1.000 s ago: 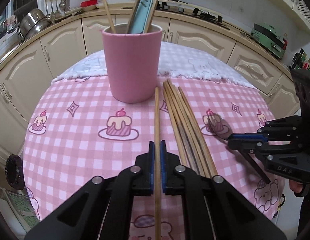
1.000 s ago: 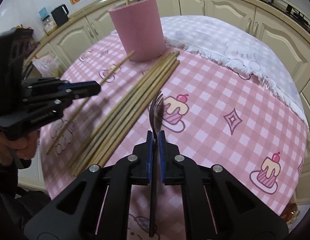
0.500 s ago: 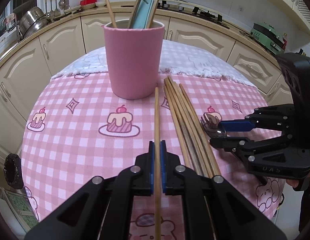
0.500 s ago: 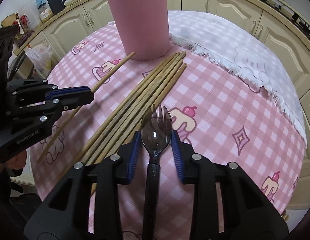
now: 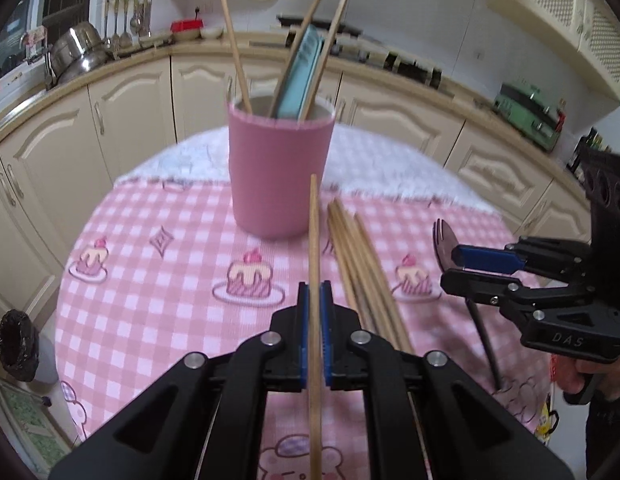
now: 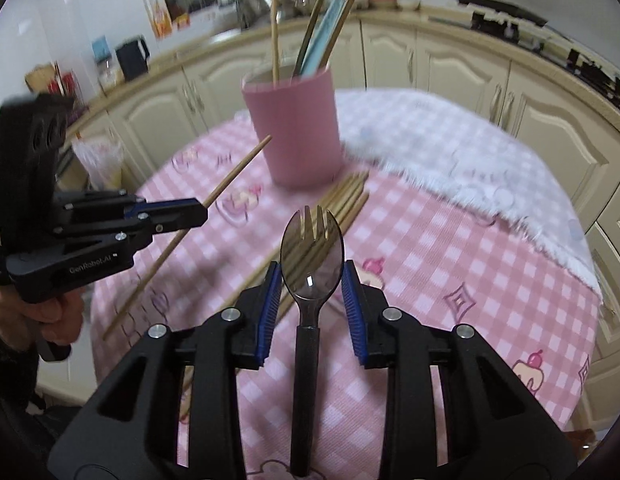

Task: Organize utensils
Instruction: 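Lift the chopstick and spork over the pink cup and open both tools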

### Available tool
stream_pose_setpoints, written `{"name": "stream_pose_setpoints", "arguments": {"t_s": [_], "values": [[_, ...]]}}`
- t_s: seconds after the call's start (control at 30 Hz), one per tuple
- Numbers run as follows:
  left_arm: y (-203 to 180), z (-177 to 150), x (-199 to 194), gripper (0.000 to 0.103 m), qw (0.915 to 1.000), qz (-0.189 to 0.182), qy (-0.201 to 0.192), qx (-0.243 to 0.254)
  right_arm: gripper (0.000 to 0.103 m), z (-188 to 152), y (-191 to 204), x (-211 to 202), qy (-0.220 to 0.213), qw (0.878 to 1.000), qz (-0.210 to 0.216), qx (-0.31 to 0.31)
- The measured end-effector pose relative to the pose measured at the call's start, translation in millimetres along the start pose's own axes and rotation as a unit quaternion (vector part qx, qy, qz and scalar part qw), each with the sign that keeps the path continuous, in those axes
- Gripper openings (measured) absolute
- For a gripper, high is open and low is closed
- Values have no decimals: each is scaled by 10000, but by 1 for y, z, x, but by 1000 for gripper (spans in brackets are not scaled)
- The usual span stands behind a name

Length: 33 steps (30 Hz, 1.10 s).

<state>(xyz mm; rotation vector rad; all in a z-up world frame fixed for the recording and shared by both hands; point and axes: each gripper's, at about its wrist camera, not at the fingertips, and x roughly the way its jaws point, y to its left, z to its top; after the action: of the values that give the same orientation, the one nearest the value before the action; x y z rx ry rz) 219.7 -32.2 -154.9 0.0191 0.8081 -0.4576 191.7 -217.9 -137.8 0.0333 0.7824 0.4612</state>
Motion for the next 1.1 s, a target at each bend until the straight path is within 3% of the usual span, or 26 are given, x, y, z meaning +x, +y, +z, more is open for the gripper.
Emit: {"name": "stream_pose_setpoints", "arguments": {"t_s": [0.27, 0.53, 0.57, 0.63, 0.8, 0.93, 1.0, 1.03, 1.1], "values": [[2, 18, -24, 5, 9966, -39, -801, -161, 30, 16, 0, -25, -866, 9958, 220, 186], [12, 51, -55, 5, 9833, -18, -1788, -342, 30, 50, 1, -38, -1510, 9874, 374, 300], [12, 55, -57, 5, 9817, -13, -1873, -339, 15, 55, 2, -39, -1568, 9864, 398, 302], [14, 65, -61, 5, 9776, -17, -2076, -340, 13, 67, 1, -41, -1666, 9844, 448, 351], [16, 86, -56, 5, 9740, -24, -2238, -362, 13, 83, -1, -25, -1407, 9889, 377, 303], [11, 83, -54, 5, 9747, -40, -2216, -299, 13, 76, -6, 4, -774, 9964, 199, 273], [12, 78, -53, 5, 9753, -27, -2188, -295, 33, 70, -8, 25, -295, 9991, 226, 193], [14, 76, -52, 5, 9759, -17, -2160, -324, 65, 68, -6, 31, -146, 9996, 233, 113], [17, 72, -52, 5, 9768, 18, -2111, -366, 70, 62, 3, 41, 17, 9992, 326, -211]]}}
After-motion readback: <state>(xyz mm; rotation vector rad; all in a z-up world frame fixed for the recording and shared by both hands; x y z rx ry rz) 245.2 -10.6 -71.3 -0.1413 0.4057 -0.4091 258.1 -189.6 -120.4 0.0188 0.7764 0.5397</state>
